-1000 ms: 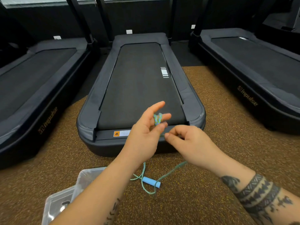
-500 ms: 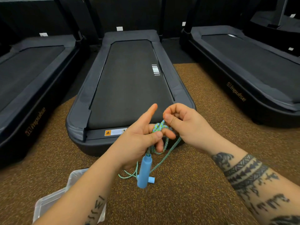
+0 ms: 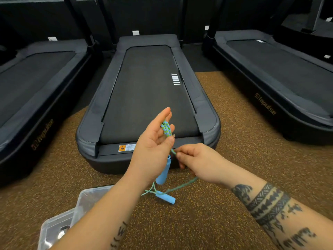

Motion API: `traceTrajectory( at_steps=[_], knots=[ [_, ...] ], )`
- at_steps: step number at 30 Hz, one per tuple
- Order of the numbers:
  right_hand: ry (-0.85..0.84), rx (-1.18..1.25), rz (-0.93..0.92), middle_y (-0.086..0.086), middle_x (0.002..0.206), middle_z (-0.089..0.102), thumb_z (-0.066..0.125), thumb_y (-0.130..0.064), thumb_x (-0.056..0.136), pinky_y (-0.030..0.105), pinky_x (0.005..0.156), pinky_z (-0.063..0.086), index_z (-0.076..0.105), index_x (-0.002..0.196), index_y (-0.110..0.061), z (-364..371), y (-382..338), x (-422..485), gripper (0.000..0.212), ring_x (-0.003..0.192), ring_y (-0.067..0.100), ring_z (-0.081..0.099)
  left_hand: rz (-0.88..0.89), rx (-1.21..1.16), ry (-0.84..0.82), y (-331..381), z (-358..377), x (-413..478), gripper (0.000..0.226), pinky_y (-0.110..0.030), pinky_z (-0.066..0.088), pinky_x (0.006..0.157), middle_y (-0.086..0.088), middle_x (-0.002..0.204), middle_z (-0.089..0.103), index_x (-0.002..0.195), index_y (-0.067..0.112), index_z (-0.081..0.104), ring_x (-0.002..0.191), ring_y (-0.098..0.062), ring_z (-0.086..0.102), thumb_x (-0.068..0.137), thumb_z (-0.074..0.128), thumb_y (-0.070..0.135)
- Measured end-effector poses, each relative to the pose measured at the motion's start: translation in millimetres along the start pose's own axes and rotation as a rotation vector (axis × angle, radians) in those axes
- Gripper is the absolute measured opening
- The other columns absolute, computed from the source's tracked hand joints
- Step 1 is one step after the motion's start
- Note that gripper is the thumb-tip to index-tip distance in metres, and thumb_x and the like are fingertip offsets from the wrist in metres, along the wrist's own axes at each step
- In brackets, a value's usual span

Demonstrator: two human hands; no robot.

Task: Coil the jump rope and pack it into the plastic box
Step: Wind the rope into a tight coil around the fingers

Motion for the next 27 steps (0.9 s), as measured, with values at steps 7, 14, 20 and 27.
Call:
traceTrajectory(
  at_steps=[7,14,20,27],
  knots=[
    [0.005,-0.046,-0.033,-0.007,0.055,0.052,0.054,-0.035,0.097,0.023,0.046,0.031,0.068,0.076,-0.021,-7.7,-12.0,-4.9,0.029,0.042,0.003,0.038,-0.045,0.253,-0.111,-7.8,-0.8,0.5,0.084,-0.024,0.052,0.095,0.014,0.142,0.053,0.147,0.050,0.017,0.104,-0.001,0.068,0.096,0.045,-0.011],
    [0.056,0.236,-0.015,0.003,0.060,0.043,0.053,-0.035,0.097,0.033,0.051,0.030,0.065,0.073,-0.020,-29.4,-13.2,-3.2,0.031,0.050,0.014,0.036,-0.076,0.439,-0.229,-14.0,-1.1,-0.7,0.076,-0.031,0.043,0.065,-0.001,0.077,0.070,0.150,0.054,0.001,0.061,-0.006,0.056,0.102,0.046,0.016],
    [0.156,0.119,-0.091,-0.012,0.043,0.048,0.054,-0.046,0.092,0.032,0.054,0.032,0.063,0.076,-0.016,-40.3,-12.6,0.0,0.036,0.045,0.007,0.037,-0.098,0.223,-0.270,-12.0,8.4,-0.7,0.071,-0.037,0.049,0.071,0.009,0.074,0.062,0.154,0.043,0.016,0.066,-0.015,0.053,0.096,0.049,0.018],
    [0.287,0.174,-0.155,-0.012,0.048,0.045,0.052,-0.052,0.092,0.036,0.057,0.036,0.063,0.077,-0.020,-43.1,-13.5,2.2,0.038,0.049,0.008,0.039,-0.138,-0.335,-0.205,3.6,13.4,-0.6,0.056,-0.027,0.042,0.058,-0.001,0.076,0.062,0.145,0.023,0.045,0.055,-0.011,0.043,0.092,0.053,0.007]
  ],
)
Point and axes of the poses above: each hand's wrist, its own x-axis towards the middle knuckle, its own z-axis out of the palm, y = z × x, the point moved 5 cm from there along x, towards the middle knuckle
